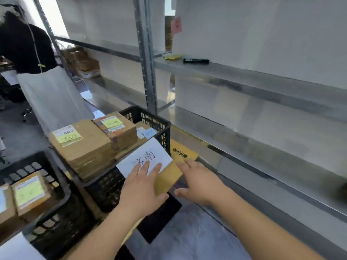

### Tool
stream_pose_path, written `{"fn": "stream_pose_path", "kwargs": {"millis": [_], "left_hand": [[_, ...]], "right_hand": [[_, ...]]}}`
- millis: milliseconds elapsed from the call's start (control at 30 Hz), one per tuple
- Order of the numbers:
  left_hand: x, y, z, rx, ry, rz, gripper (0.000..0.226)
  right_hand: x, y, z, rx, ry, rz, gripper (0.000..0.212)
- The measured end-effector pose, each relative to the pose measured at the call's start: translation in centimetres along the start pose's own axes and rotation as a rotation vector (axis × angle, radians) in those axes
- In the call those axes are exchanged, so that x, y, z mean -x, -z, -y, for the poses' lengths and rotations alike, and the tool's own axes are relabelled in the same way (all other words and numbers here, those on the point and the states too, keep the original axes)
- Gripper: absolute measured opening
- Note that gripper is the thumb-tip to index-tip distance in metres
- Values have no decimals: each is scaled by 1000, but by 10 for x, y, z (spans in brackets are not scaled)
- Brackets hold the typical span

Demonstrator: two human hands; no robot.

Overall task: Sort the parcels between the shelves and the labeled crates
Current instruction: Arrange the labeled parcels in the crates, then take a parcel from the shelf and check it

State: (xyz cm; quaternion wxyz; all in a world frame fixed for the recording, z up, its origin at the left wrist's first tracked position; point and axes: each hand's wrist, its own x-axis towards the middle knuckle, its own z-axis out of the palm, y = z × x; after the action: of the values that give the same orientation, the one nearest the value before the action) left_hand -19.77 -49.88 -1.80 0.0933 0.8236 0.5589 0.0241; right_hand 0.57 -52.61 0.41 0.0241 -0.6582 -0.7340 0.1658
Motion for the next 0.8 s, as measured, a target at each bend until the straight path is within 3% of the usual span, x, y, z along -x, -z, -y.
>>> {"fn": "stream_pose_path", "kwargs": {"millis": [333, 800], "left_hand": [[-48, -38, -187, 34, -337, 102, 97], [-149, -82, -430, -5, -797, 213, 99]], "right_hand": [[118, 13, -169, -117, -374, -82, 93], [209, 55, -343, -144, -821, -192, 93]]}}
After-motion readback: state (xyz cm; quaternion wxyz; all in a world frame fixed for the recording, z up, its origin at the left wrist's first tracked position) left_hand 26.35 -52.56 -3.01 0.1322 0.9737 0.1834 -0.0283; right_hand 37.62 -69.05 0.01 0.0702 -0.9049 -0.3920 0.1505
